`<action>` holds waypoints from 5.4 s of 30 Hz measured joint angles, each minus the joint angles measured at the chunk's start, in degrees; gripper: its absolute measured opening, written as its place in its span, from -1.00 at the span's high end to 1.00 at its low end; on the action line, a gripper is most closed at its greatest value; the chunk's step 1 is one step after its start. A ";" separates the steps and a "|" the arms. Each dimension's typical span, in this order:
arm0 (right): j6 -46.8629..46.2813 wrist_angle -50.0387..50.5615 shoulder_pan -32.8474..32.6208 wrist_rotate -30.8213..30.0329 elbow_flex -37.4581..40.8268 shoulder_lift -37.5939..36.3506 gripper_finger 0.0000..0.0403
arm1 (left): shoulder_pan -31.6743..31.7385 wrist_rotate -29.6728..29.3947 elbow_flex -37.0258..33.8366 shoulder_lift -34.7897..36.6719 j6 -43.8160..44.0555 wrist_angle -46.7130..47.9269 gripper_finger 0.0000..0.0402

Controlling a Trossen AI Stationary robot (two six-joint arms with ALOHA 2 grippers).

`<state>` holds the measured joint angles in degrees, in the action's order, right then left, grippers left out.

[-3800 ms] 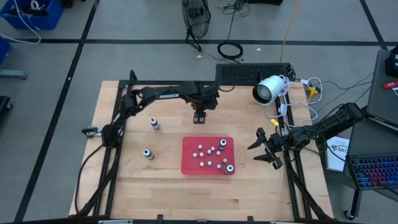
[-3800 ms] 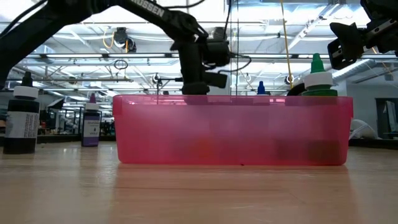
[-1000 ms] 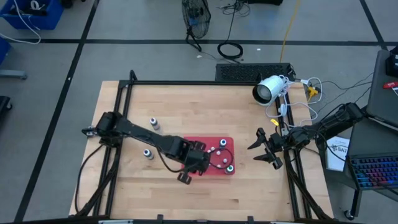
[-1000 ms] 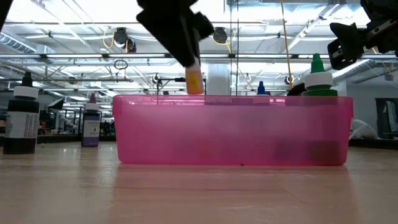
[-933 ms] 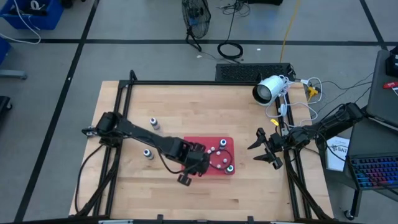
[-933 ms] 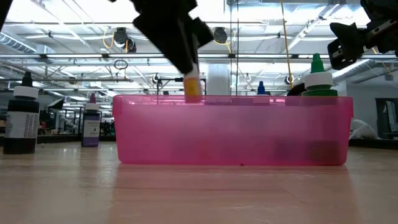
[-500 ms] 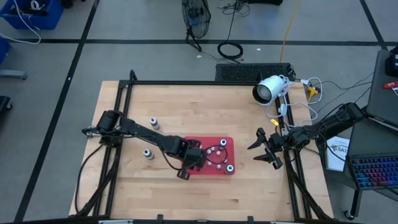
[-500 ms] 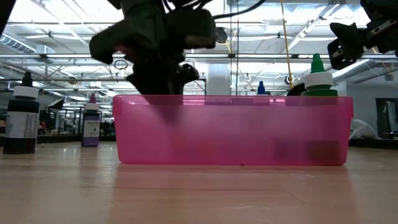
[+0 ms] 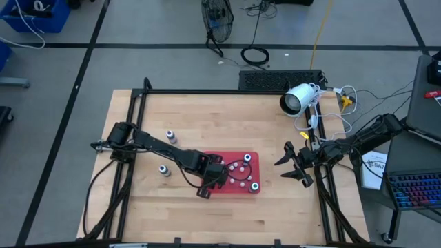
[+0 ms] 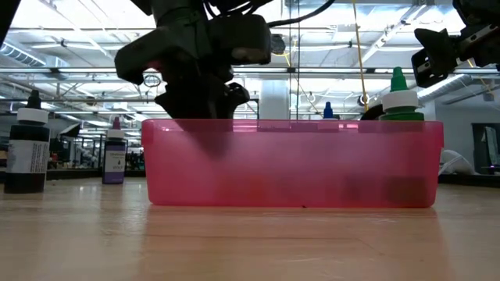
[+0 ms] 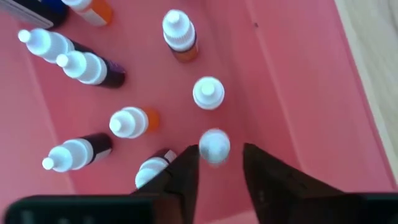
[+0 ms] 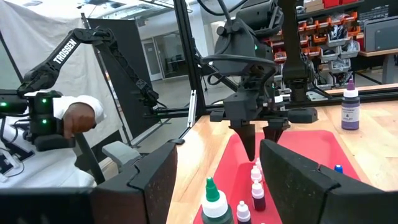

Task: Pick & Place food coloring
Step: Put the small orange food coloring bottle into the pink bin, then put the large violet food coloring bottle into the pink bin, then put the large black food coloring bottle into the pink bin

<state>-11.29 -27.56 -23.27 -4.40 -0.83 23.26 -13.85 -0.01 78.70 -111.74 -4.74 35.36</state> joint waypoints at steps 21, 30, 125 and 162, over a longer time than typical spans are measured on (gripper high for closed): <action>0.00 0.00 -0.02 0.01 0.01 -0.02 -0.09 | 5.80 -23.14 2.10 20.64 25.91 32.05 -0.04; 0.00 -0.02 -0.02 0.00 -0.01 -0.02 -0.07 | 28.08 -9.15 -7.19 33.09 31.98 33.57 -0.04; 0.01 -0.02 0.00 0.00 0.00 0.00 -0.08 | 8.68 -1.53 4.24 13.73 20.67 19.33 0.30; 0.00 0.01 -0.02 0.00 0.00 0.01 -0.07 | 10.66 -5.89 18.77 1.41 22.91 40.16 -0.76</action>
<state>-11.29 -27.55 -23.29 -4.40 -0.83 23.27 -3.19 -5.90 97.47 -110.33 18.17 75.52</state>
